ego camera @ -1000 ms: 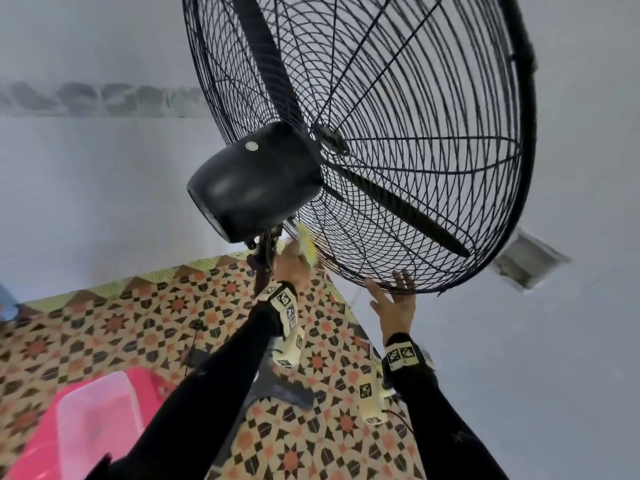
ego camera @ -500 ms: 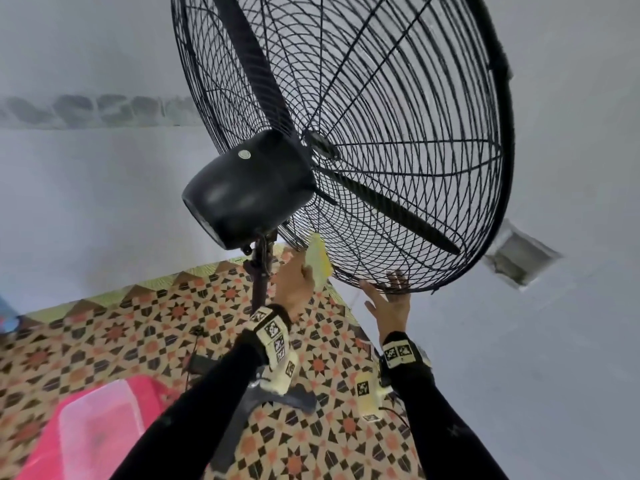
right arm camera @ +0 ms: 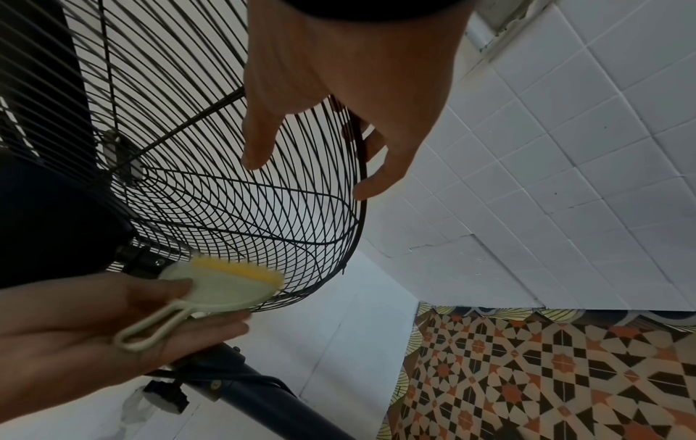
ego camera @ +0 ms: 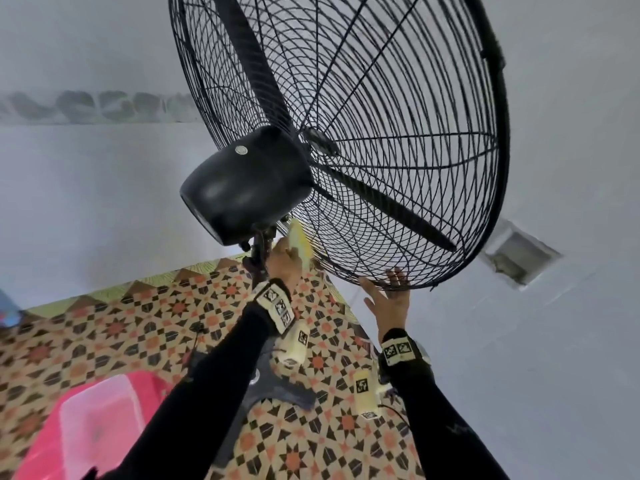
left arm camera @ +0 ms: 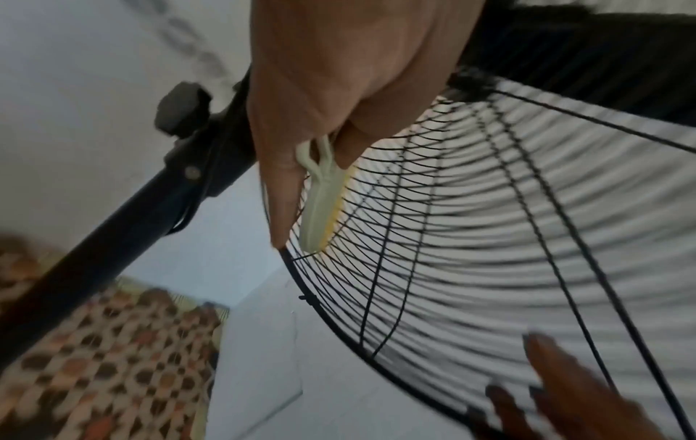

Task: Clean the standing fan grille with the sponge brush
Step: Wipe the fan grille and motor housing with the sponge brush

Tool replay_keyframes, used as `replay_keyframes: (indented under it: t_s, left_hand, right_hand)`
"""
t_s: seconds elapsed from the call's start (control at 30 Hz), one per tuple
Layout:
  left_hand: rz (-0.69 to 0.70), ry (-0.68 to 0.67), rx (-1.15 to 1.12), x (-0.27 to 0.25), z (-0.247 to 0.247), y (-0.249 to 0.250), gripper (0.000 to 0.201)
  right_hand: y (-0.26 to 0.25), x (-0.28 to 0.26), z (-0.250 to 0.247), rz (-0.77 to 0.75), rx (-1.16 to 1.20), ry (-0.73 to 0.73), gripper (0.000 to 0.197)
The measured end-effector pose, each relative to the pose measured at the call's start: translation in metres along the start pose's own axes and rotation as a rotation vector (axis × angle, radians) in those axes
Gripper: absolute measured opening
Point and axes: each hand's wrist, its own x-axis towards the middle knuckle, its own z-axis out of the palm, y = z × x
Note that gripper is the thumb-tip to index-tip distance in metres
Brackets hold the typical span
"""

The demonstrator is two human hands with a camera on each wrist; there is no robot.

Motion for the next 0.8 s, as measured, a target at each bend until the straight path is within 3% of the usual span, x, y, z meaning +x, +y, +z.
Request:
replay_keyframes:
  t_s: [0.1, 0.2, 0.3, 0.37, 0.5, 0.57, 0.73, 0.8]
  left_hand:
    - [-0.103, -0.088, -0.167, 0.012, 0.003, -0.005, 0.045]
    - [0.002, -0.144, -0.16, -0.014, 0.002, -0.002, 0.065]
    - [0.125, -0.166, -0.068, -0.049, 0.004, -0.003, 0.062]
    - [0.164, -0.132, -0.012, -0.05, 0.003, -0.001, 0.055]
    - [0.131, 0.089, -0.025, -0.013, -0.01, 0.017, 0.052]
    - [0.15, 0.118, 0.031, -0.009, -0.008, 0.023, 0.053]
    - [0.202, -0.151, -0.03, -0.03, -0.023, 0.014, 0.06]
    - [0.153, -0.133, -0.098, -0.027, -0.034, 0.008, 0.056]
  right_hand:
    - [0.001, 0.005, -0.003, 0.03, -0.011, 0.014, 0.108]
    - [0.008, 0.006, -0.003, 0.044, -0.043, 0.034, 0.112]
    - [0.01, 0.008, -0.003, 0.029, -0.059, 0.032, 0.112]
    - [0.009, 0.009, -0.003, 0.02, -0.057, 0.029, 0.111]
    - [0.008, 0.008, -0.003, 0.014, -0.047, 0.024, 0.11]
    - [0.006, 0.005, -0.001, 0.018, -0.043, 0.037, 0.112]
    - [0.002, 0.0, 0.0, 0.035, 0.042, 0.023, 0.092]
    - [0.003, -0.002, 0.002, 0.028, 0.048, 0.021, 0.092]
